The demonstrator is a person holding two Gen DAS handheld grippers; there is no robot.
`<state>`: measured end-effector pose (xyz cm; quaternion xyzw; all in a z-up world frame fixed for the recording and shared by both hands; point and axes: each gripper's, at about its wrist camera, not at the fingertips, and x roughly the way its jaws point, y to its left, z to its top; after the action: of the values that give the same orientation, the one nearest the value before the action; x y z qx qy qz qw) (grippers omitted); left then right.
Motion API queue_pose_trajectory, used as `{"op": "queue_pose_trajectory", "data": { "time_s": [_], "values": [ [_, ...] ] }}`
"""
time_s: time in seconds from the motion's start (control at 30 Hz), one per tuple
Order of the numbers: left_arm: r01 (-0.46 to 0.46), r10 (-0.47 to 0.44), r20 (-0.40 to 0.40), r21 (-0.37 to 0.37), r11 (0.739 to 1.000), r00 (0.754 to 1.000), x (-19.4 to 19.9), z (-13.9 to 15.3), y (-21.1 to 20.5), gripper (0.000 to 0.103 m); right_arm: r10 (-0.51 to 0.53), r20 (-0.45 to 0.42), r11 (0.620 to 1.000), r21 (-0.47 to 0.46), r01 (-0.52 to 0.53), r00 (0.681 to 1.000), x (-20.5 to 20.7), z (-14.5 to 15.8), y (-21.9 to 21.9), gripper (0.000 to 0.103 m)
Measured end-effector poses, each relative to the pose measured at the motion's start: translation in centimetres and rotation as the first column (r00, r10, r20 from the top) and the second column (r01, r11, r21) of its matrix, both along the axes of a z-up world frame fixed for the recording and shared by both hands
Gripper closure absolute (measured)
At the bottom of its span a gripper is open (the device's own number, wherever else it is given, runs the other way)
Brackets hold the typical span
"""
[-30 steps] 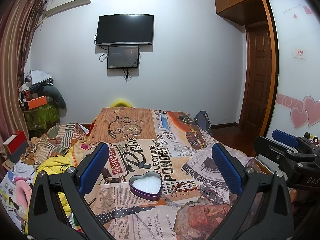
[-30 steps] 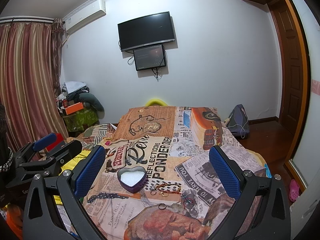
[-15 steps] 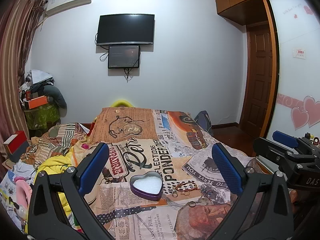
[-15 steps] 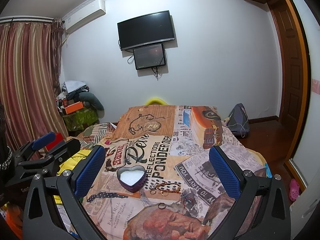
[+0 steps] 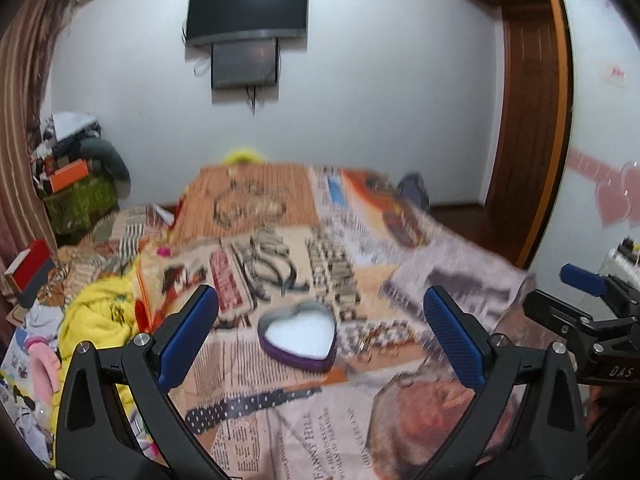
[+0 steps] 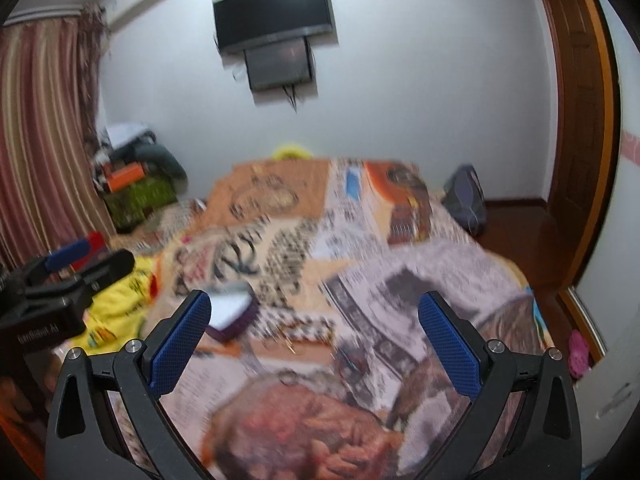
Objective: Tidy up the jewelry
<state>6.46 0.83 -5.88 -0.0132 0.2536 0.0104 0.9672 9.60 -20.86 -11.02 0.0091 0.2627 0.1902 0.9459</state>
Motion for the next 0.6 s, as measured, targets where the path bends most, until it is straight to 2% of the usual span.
{"op": "queue_pose_trajectory", "data": {
  "time_s": [0.13, 0.33, 0.4, 0.47, 0.53, 0.6],
  "values": [
    [0.065, -0.065, -0.139, -0.007, 0.998, 0.988, 2.8, -3.8, -0.3, 0.0, -0.001, -0.081, 0.998, -0.057, -0.003, 0.997, 1.0, -2.6, -0.6, 0.0],
    [0.139, -0.142, -0.28, -0.032, 0.99, 0.949, 5.4, -8.7, -2.2, 0.0, 0.021, -0.175, 0.993, -0.112, -0.042, 0.984, 2.3, -5.5, -1.1, 0.0],
    [0.153, -0.16, -0.306, -0.048, 0.987, 0.938, 5.9, -9.7, -2.8, 0.005, 0.027, -0.207, 0.994, -0.102, -0.049, 0.978, 3.0, -6.4, -1.3, 0.001],
    [0.172, -0.185, -0.336, -0.07, 0.983, 0.923, 6.6, -10.7, -3.2, 0.01, 0.03, -0.222, 0.995, -0.088, -0.051, 0.974, 3.6, -7.2, -1.5, 0.004],
    [0.187, -0.207, -0.361, -0.089, 0.978, 0.909, 7.3, -11.6, -3.7, 0.014, 0.049, -0.251, 0.995, -0.07, -0.068, 0.967, 4.3, -7.8, -1.8, 0.015],
    [0.203, -0.228, -0.376, -0.106, 0.973, 0.898, 7.6, -12.3, -4.1, 0.015, 0.069, -0.281, 0.995, -0.047, -0.086, 0.957, 4.9, -8.3, -1.9, 0.023]
  ]
}}
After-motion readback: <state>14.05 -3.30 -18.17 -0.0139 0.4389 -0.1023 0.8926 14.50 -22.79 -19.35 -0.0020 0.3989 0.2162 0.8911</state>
